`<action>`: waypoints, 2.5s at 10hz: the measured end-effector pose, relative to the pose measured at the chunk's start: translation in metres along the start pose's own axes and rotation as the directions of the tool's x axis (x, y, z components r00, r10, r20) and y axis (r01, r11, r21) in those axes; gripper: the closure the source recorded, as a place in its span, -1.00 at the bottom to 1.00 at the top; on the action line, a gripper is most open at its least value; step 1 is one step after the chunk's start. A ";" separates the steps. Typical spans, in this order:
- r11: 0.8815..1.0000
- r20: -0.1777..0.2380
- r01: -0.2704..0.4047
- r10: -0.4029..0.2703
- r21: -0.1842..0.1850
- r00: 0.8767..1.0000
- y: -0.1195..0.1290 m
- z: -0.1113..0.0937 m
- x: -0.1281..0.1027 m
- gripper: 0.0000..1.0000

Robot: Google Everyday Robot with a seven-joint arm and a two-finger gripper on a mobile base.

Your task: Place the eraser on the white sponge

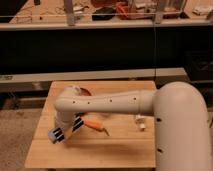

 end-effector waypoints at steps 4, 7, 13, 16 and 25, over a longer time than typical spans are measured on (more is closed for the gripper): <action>1.000 -0.011 0.006 -0.007 -0.013 1.000 -0.010 0.009 -0.005 1.00; 1.000 -0.021 -0.004 0.004 -0.018 1.000 -0.007 0.013 0.002 1.00; 0.999 -0.015 -0.021 0.021 -0.026 1.000 -0.009 0.021 0.005 0.97; 0.999 -0.009 -0.025 0.024 -0.029 1.000 -0.013 0.023 0.012 0.44; 0.999 0.003 -0.011 0.012 -0.042 1.000 -0.022 0.026 0.018 -0.60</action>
